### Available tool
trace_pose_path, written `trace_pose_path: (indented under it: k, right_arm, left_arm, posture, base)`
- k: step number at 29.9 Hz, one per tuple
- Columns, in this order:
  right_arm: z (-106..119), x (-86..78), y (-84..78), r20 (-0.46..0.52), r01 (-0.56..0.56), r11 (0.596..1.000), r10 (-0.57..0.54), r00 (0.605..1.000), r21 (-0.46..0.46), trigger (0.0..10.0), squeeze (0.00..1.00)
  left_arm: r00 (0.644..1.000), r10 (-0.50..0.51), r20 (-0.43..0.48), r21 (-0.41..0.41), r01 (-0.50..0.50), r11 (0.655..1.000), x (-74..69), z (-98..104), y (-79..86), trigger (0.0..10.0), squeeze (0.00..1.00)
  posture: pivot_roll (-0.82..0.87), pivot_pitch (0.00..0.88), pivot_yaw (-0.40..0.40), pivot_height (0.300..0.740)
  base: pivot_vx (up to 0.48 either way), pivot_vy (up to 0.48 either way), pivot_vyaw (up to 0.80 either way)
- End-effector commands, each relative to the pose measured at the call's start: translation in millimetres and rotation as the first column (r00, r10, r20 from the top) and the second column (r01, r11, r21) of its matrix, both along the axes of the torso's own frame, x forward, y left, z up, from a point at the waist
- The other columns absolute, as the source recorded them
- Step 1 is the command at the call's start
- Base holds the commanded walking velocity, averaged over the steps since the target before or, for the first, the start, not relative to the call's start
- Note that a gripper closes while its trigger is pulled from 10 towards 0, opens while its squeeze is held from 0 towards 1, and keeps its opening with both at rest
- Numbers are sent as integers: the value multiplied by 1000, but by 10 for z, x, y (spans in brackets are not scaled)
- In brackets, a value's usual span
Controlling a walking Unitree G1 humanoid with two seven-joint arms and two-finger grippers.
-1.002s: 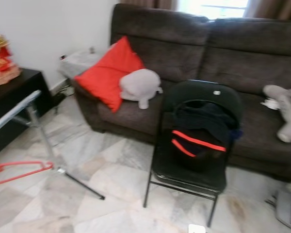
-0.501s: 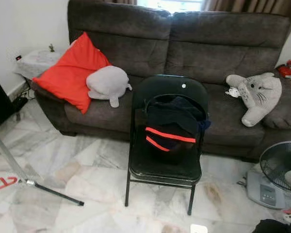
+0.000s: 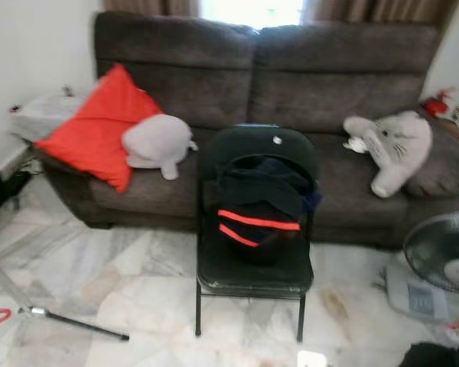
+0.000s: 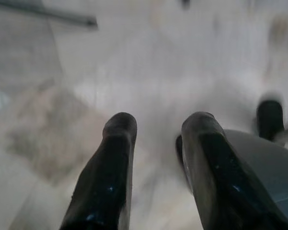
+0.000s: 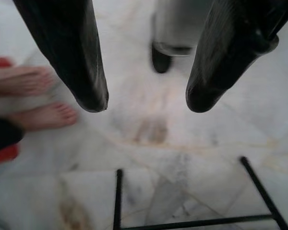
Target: Hang hanger
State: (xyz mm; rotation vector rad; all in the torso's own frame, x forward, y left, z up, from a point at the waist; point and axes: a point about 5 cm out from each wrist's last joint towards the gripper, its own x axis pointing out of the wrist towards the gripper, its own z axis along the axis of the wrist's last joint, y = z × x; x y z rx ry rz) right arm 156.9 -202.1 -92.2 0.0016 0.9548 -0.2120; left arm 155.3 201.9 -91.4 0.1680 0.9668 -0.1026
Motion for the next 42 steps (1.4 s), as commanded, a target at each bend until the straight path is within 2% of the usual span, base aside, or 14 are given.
trace_pose_path:
  k: [1, 9, 18, 19, 22, 23, 27, 30, 33, 35, 39, 40, 41, 42]
  right_arm:
    - [48, 156, 155, 49, -22, 999, 20, 999, 32, 10000, 0]
    - [78, 215, 159, 77, -25, 999, 22, 997, 31, 10000, 0]
    - [211, 444, 156, 180, -19, 1000, 18, 984, 4, 10000, 0]
    - [286, 552, 133, 234, 2, 1000, 1, 972, -10, 10000, 0]
    - [414, 703, 103, 331, 34, 999, -21, 943, -33, 10000, 0]
    - [414, 703, 103, 331, 34, 999, -21, 943, -33, 10000, 0]
    - [561, 822, 169, 453, -9, 998, 36, 891, -60, 10000, 0]
    - [584, 824, 178, 473, -30, 996, 64, 878, -79, 10000, 0]
    - [666, 812, 148, 522, -57, 990, 116, 845, -127, 10000, 0]
    - [716, 753, 135, 538, -89, 983, 162, 827, -159, 10000, 0]
    - [763, 689, 117, 557, -94, 982, 170, 813, -162, 10000, 0]
    - [902, 654, 87, 586, -111, 961, 243, 773, -253, 10000, 0]
    - [902, 654, 87, 586, -111, 961, 243, 773, -253, 10000, 0]
    - [964, 642, 63, 597, -111, 947, 277, 753, -300, 10000, 0]
  left_arm:
    - [996, 21, -81, 33, -18, 999, -246, -70, 150, 10000, 0]
    - [996, 18, -83, 34, -16, 999, -243, -70, 148, 10000, 0]
    - [996, 15, -84, 36, -12, 999, -248, -72, 148, 10000, 0]
    - [996, 13, -85, 35, -10, 999, -254, -74, 142, 10000, 0]
    - [996, 10, -87, 33, -7, 999, -264, -80, 129, 10000, 0]
    - [996, 10, -87, 33, -7, 999, -264, -80, 129, 10000, 0]
    - [996, 11, -88, 32, -8, 999, -283, -90, 105, 10000, 0]
    - [996, 10, -89, 34, -7, 999, -292, -94, 95, 10000, 0]
    - [996, 16, -90, 24, -14, 1000, -309, -104, 70, 10000, 0]
    - [996, 13, -92, 26, -11, 1000, -316, -108, 60, 10000, 0]
    - [996, 9, -94, 28, -7, 1000, -324, -112, 51, 10000, 0]
    - [995, 9, -95, 27, -7, 1000, -330, -114, 48, 10000, 0]
    - [995, 9, -95, 27, -7, 1000, -330, -114, 48, 10000, 0]
    - [995, 9, -96, 26, -7, 1000, -332, -115, 47, 10000, 0]
  posture:
    - [112, 0, 21, 740]
    - [112, 0, 20, 740]
    - [88, 0, 14, 740]
    - [74, 0, 8, 740]
    - [62, 0, -2, 740]
    - [62, 0, -2, 740]
    - [35, 0, -22, 740]
    - [28, 0, -30, 740]
    - [17, 0, -47, 740]
    - [3, 0, -55, 740]
    - [-3, 0, -59, 740]
    - [-1, 0, -62, 740]
    - [-1, 0, -62, 740]
    - [-1, 0, -62, 740]
  base:
    - [259, 0, 0]
    - [257, 0, 0]
    - [0, 0, 0]
    - [0, 0, 0]
    - [0, 0, 0]
    - [0, 0, 0]
    - [0, 0, 0]
    - [0, 0, 0]
    - [0, 0, 0]
    - [0, 0, 0]
    - [0, 0, 0]
    - [0, 0, 0]
    - [0, 0, 0]
    - [0, 0, 0]
